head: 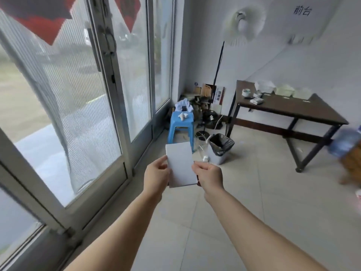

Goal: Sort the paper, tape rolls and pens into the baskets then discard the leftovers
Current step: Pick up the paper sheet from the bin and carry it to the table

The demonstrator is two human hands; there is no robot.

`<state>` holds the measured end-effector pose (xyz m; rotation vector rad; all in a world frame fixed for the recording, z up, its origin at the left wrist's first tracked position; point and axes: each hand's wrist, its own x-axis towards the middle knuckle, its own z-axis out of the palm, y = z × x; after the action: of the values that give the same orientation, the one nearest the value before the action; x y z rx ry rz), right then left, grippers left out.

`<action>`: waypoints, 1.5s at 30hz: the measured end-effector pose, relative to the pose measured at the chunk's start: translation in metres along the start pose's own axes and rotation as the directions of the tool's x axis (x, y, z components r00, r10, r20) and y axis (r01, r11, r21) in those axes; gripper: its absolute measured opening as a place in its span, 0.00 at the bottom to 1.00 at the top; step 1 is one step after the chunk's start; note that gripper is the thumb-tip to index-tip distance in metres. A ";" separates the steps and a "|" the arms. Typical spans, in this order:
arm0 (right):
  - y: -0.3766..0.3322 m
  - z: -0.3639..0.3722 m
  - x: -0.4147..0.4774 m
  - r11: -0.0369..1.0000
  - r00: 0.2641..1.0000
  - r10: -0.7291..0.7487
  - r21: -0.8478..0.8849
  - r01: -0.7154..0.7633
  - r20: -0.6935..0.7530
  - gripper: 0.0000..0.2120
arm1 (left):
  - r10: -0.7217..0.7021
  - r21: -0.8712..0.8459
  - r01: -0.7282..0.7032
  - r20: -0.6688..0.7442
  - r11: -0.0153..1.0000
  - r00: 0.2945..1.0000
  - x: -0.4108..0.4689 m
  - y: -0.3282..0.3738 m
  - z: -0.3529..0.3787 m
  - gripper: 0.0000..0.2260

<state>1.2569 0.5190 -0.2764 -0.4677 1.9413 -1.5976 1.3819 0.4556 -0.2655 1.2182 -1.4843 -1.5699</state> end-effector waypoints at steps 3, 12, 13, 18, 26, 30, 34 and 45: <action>-0.005 -0.035 0.032 1.000 0.999 0.003 0.007 -0.003 -0.041 0.11 | -0.001 -0.006 0.002 0.026 1.000 1.000 0.018 0.008 0.046 0.26; -0.015 -0.125 0.118 0.998 0.986 0.048 0.052 -0.040 -0.162 0.09 | 0.000 0.059 -0.008 0.136 0.998 0.991 0.070 0.030 0.172 0.23; -0.016 -0.133 0.129 0.997 0.984 0.053 0.057 -0.044 -0.170 0.10 | -0.005 0.066 -0.005 0.154 0.998 0.988 0.077 0.033 0.185 0.23; -0.025 -0.166 0.192 0.997 0.970 0.061 0.066 -0.046 -0.236 0.11 | -0.015 0.104 -0.008 0.219 0.995 0.975 0.128 0.043 0.249 0.22; -0.059 -0.212 0.301 0.997 0.940 0.060 0.057 -0.044 -0.335 0.10 | 0.026 0.084 -0.056 0.328 0.995 0.944 0.222 0.072 0.351 0.21; -0.074 -0.234 0.353 0.997 0.927 0.063 0.069 -0.041 -0.369 0.11 | 0.001 0.124 -0.050 0.371 0.991 0.929 0.259 0.092 0.396 0.24; -0.079 -0.259 0.403 0.996 0.915 0.080 0.076 -0.054 -0.396 0.11 | 0.012 0.121 -0.063 0.381 0.991 0.925 0.291 0.106 0.443 0.22; -0.082 -0.366 0.554 0.997 0.910 0.074 0.045 -0.061 -0.409 0.10 | -0.030 0.103 -0.012 0.400 0.995 0.916 0.368 0.114 0.609 0.21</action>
<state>0.5911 0.4500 -0.2695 -0.0460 2.2025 -1.7862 0.6721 0.3315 -0.2669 0.9946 -1.8379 -1.8492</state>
